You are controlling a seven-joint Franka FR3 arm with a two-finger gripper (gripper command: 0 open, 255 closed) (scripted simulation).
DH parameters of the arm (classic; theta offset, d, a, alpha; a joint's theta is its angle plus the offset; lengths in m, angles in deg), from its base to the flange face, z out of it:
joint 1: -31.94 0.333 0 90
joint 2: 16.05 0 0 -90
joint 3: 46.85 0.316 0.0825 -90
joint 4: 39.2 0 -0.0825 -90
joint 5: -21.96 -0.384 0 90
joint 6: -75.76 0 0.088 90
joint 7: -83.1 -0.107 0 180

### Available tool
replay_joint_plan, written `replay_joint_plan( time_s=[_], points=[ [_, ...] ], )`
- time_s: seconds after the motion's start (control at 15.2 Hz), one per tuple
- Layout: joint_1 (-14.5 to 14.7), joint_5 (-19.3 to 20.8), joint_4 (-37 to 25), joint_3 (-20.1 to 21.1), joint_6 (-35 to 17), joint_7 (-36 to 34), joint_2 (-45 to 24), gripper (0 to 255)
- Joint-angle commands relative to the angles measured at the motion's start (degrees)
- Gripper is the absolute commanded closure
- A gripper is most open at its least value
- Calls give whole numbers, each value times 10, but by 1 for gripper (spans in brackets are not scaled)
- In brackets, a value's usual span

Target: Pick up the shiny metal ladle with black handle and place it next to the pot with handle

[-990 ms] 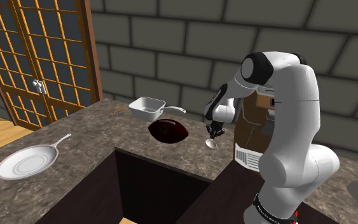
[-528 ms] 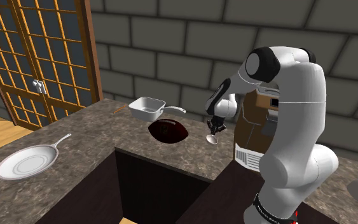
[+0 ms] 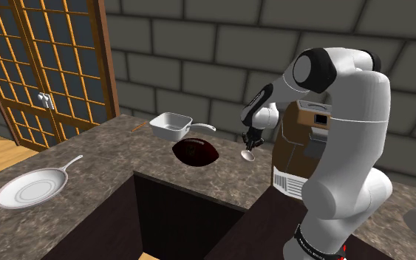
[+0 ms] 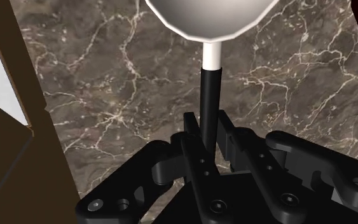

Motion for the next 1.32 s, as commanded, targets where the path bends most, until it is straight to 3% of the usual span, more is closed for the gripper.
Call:
replay_joint_plan(
  time_s=[0.0, 0.99, 1.25],
  points=[
    [2, 7, 0, -4, 13, -4, 13, 255],
    [13, 52, -17, -22, 110, -39, 96, 255],
    [47, 66, -29, -1, 111, -103, 87, 255]
  ],
)
